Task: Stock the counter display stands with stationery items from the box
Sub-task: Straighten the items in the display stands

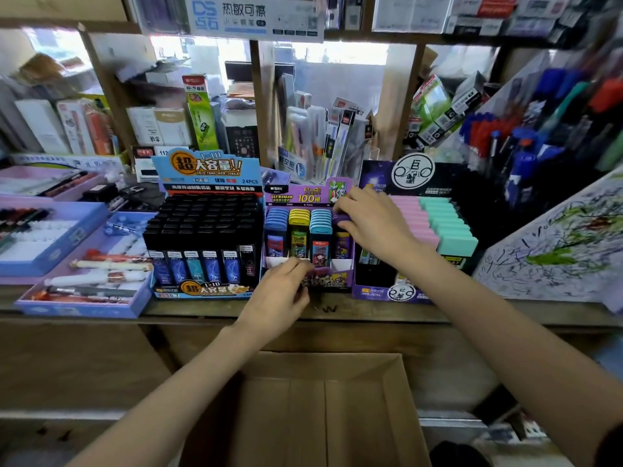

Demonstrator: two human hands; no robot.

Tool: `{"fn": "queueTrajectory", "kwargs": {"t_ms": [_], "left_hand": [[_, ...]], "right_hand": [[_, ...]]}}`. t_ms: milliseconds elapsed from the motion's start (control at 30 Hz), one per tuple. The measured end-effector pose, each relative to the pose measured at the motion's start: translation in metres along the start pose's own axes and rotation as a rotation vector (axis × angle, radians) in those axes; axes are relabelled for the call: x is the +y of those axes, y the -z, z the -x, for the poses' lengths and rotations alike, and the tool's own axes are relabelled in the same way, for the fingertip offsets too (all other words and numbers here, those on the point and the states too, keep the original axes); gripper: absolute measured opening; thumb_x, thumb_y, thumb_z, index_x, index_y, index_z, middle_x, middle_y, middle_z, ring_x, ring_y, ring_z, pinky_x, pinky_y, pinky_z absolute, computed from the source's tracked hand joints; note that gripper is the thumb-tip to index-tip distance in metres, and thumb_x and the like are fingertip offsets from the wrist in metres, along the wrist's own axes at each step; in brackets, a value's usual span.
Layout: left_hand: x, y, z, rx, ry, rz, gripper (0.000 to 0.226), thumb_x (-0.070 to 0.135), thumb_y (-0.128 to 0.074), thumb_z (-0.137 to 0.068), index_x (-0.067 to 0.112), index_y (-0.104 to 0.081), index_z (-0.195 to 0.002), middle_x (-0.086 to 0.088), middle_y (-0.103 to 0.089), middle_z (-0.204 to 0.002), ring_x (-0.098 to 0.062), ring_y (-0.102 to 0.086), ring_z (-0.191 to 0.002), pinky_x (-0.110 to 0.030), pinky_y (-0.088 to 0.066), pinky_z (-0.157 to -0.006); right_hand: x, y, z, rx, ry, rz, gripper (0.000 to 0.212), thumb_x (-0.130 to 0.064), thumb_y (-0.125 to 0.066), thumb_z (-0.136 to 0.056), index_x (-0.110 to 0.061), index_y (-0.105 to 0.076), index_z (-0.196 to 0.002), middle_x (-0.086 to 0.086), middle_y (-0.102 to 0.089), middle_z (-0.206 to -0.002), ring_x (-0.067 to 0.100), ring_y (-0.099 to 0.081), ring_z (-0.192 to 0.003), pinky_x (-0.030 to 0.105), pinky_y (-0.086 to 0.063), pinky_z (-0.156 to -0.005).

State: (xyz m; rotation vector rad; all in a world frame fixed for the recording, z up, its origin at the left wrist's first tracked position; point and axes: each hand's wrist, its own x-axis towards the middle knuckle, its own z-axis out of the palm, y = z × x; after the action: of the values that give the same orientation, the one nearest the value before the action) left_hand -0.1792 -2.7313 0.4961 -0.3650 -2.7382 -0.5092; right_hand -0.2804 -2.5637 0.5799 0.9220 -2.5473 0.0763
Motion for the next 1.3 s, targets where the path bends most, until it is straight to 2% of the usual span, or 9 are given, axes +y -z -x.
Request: {"fn": "queueTrajectory", "kwargs": {"t_ms": [133, 300, 533, 667, 800, 1000, 1133, 1200, 1300], "left_hand": [[0.003, 0.007, 0.002, 0.004, -0.009, -0.075, 0.04, 0.013, -0.053, -0.09, 0.01, -0.05, -0.13, -0.004, -0.054, -0.124, -0.021, -0.052, -0.113, -0.031, -0.04, -0.097], [0.011, 0.021, -0.004, 0.203, 0.086, -0.3, 0.034, 0.014, -0.057, -0.082, -0.003, -0.059, -0.112, -0.017, -0.061, -0.108, -0.032, -0.059, -0.101, -0.043, -0.048, -0.09], [0.011, 0.024, -0.015, 0.18, 0.188, -0.294, 0.035, 0.017, -0.05, -0.09, 0.003, -0.051, -0.122, -0.012, -0.052, -0.116, -0.026, -0.05, -0.106, -0.034, -0.043, -0.093], [0.01, 0.025, -0.014, 0.161, 0.182, -0.311, 0.037, 0.018, -0.052, -0.09, 0.002, -0.051, -0.123, -0.012, -0.052, -0.118, -0.026, -0.052, -0.105, -0.035, -0.044, -0.09], [0.01, 0.025, -0.012, 0.141, 0.183, -0.321, 0.038, 0.017, -0.052, -0.089, 0.001, -0.051, -0.123, -0.013, -0.052, -0.119, -0.027, -0.053, -0.105, -0.037, -0.045, -0.089], [0.02, 0.03, -0.011, 0.173, 0.18, -0.294, 0.037, 0.015, -0.057, -0.087, -0.001, -0.053, -0.12, -0.015, -0.054, -0.117, -0.031, -0.054, -0.104, -0.04, -0.046, -0.086], [0.044, 0.032, -0.015, 0.223, 0.1, -0.17, 0.033, 0.014, -0.059, -0.086, 0.001, -0.055, -0.117, -0.012, -0.055, -0.116, -0.027, -0.055, -0.101, -0.036, -0.047, -0.082], [0.059, 0.027, -0.021, 0.239, 0.071, -0.027, 0.034, 0.016, -0.055, -0.09, 0.005, -0.053, -0.122, -0.007, -0.051, -0.12, -0.02, -0.052, -0.106, -0.023, -0.04, -0.084], [0.082, 0.02, -0.041, 0.257, 0.026, 0.18, 0.036, 0.017, -0.05, -0.093, 0.005, -0.049, -0.127, -0.005, -0.048, -0.128, -0.017, -0.048, -0.115, -0.014, -0.03, -0.088]], "right_hand": [[-0.001, -0.001, 0.002, -0.006, 0.012, -0.015, 0.027, -0.023, -0.055, -0.093, -0.013, -0.057, -0.117, 0.007, -0.055, -0.11, 0.028, -0.051, -0.101, 0.037, -0.039, -0.08], [-0.001, 0.0, 0.005, -0.003, 0.033, 0.001, 0.025, -0.023, -0.051, -0.095, -0.012, -0.059, -0.116, 0.007, -0.055, -0.11, 0.028, -0.051, -0.099, 0.035, -0.036, -0.077], [-0.003, 0.001, 0.007, 0.004, 0.018, -0.011, 0.027, -0.016, -0.046, -0.096, -0.009, -0.06, -0.117, 0.007, -0.056, -0.109, 0.028, -0.052, -0.1, 0.038, -0.04, -0.082], [-0.013, 0.001, 0.02, 0.106, 0.086, -0.03, 0.026, -0.006, -0.059, -0.087, -0.004, -0.061, -0.112, 0.014, -0.058, -0.111, 0.032, -0.054, -0.099, 0.041, -0.043, -0.081], [-0.027, -0.005, 0.032, 0.083, 0.204, 0.011, 0.032, 0.002, -0.07, -0.074, -0.002, -0.065, -0.106, 0.016, -0.062, -0.108, 0.033, -0.059, -0.092, 0.041, -0.047, -0.076], [-0.023, 0.003, 0.036, 0.067, 0.176, -0.038, 0.031, -0.008, -0.054, -0.09, -0.004, -0.059, -0.12, 0.015, -0.054, -0.128, 0.032, -0.051, -0.115, 0.042, -0.04, -0.095], [0.001, 0.022, 0.066, 0.278, -0.004, -0.166, 0.026, -0.008, -0.059, -0.088, -0.003, -0.064, -0.113, 0.015, -0.059, -0.121, 0.033, -0.055, -0.11, 0.042, -0.045, -0.09], [0.023, 0.027, 0.087, 0.396, -0.226, -0.31, 0.027, -0.011, -0.054, -0.092, -0.004, -0.061, -0.117, 0.009, -0.054, -0.126, 0.024, -0.051, -0.114, 0.03, -0.04, -0.094], [0.055, 0.029, 0.103, 0.371, -0.506, -0.457, 0.035, -0.019, -0.045, -0.097, -0.006, -0.051, -0.13, 0.004, -0.045, -0.136, 0.013, -0.043, -0.122, 0.011, -0.024, -0.097]]}}
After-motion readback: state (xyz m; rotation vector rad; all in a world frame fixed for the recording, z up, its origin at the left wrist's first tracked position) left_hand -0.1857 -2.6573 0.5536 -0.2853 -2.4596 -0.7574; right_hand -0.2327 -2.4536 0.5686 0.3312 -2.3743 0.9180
